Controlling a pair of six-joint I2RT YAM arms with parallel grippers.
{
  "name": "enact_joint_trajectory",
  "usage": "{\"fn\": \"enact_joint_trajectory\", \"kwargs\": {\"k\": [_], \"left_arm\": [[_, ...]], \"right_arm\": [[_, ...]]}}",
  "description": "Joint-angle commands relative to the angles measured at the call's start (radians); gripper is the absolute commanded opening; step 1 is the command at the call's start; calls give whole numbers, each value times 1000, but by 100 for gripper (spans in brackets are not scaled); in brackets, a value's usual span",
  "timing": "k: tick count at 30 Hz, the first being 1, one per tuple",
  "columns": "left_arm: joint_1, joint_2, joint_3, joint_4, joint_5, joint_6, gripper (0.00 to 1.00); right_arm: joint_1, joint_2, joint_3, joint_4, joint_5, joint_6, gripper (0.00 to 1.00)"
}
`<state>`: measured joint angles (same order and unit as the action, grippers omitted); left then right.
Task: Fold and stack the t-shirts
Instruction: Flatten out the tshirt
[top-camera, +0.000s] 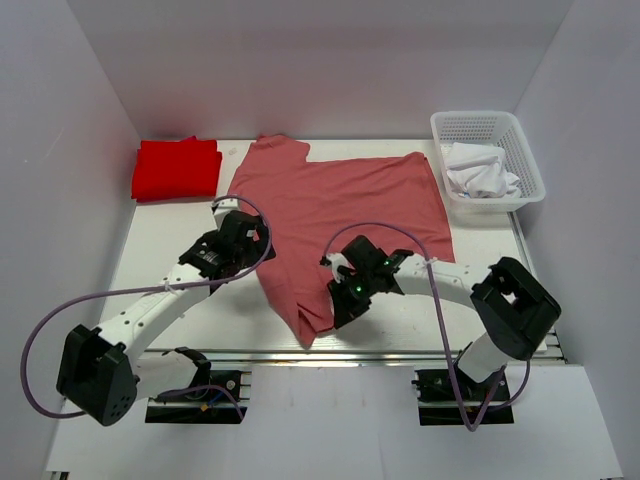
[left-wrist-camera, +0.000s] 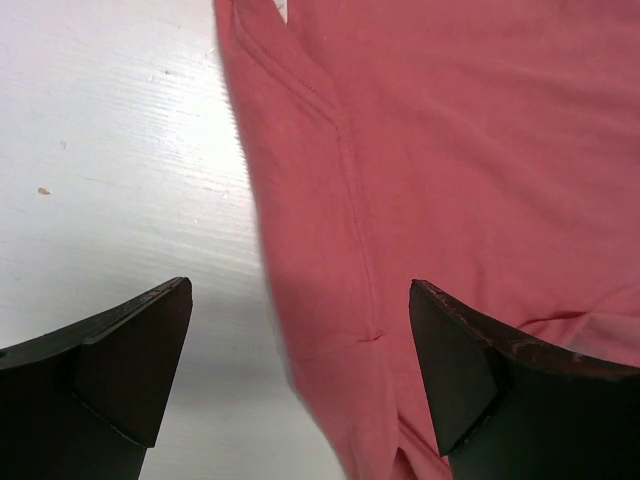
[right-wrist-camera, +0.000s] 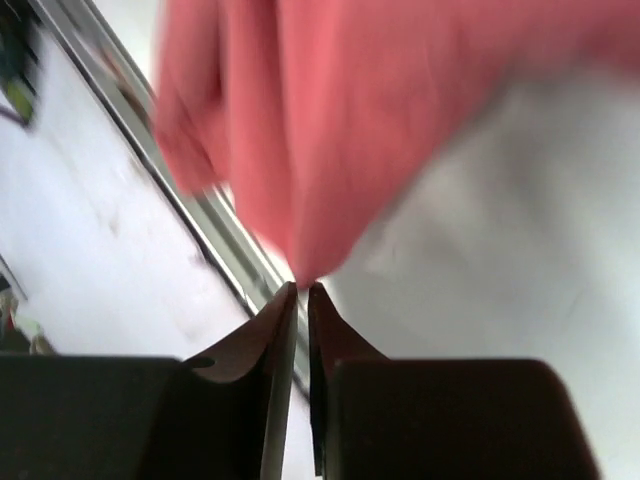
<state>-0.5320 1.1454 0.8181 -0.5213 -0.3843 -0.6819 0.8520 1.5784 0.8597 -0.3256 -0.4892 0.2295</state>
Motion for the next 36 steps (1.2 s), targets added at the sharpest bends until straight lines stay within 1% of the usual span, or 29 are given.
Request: {"fn": "enact_joint_trajectory", "kwargs": {"k": [1, 2, 3, 4, 5, 6, 8, 9, 10, 11, 12, 14, 15, 16, 17, 18, 19, 20, 22, 23, 24, 27, 29, 32, 34, 36], "left_arm": [[3, 37, 47, 1, 12, 22, 100], [3, 37, 47, 1, 12, 34, 100], [3, 51, 58, 1, 12, 45, 100], [3, 51, 58, 1, 24, 45, 100], [3, 51, 58, 15, 34, 45, 100], [3, 60, 58, 27, 50, 74, 100], [3, 60, 58, 64, 99, 100, 100], [3, 82, 58, 75, 134, 137, 100], [3, 94, 58, 75, 148, 149, 100], [-8, 109, 58, 75, 165, 168, 100], [-8, 149, 84, 75, 179, 198, 100], [-23, 192, 107, 84, 223, 228, 100], [-23, 217, 128, 93, 295, 254, 100], [-23, 241, 139, 122, 330, 269, 100], [-23, 288, 148, 142, 364, 286, 100], [-32, 315, 170, 156, 430, 297, 100], [-33, 341, 182, 156, 446, 307, 100], [-33, 394, 209, 156, 446, 308, 100], [-42, 445, 240, 129, 446, 308, 100], [-42, 467, 268, 116, 446, 318, 100], [-42, 506, 280, 103, 435, 318, 100], [-42, 557, 293, 81, 404, 318, 100], [-42, 573, 293, 81, 404, 318, 100], [-42, 597, 271, 81, 395, 309, 100], [-33, 606, 271, 38, 374, 300, 100], [-23, 596, 271, -40, 337, 265, 100]], "right_arm": [[27, -60, -62, -43, -12, 5, 17], [24, -67, -67, -50, 0, 2, 22], [33, -67, -73, -73, 35, 1, 36], [33, -72, -67, -81, 44, -2, 40], [33, -80, -53, -90, 53, -13, 47], [32, -86, -47, -92, 95, -19, 60], [27, -135, -27, -72, 138, -22, 70], [22, -153, -24, -60, 249, -16, 74], [19, -182, -19, -35, 300, -9, 83], [10, -202, -4, -27, 354, 22, 88], [7, -205, 2, -20, 529, 37, 90], [-7, -198, 36, 6, 616, 66, 90], [-34, -180, 60, 8, 729, 76, 90], [-48, -166, 70, 8, 751, 85, 90], [-74, -138, 96, 5, 824, 140, 90], [-100, -127, 111, 5, 897, 166, 90], [-132, -123, 119, 10, 925, 247, 90], [-145, -117, 121, 41, 960, 263, 90], [-209, -113, 113, 123, 953, 284, 90], [-223, -83, 128, 125, 953, 287, 90], [-267, -66, 142, 123, 921, 275, 90], [-309, 9, 197, 88, 922, 275, 90], [-324, 34, 197, 97, 913, 281, 90], [-363, 68, 191, 100, 859, 287, 90], [-384, 83, 179, 97, 845, 289, 90], [-401, 94, 162, 92, 837, 298, 90]]}}
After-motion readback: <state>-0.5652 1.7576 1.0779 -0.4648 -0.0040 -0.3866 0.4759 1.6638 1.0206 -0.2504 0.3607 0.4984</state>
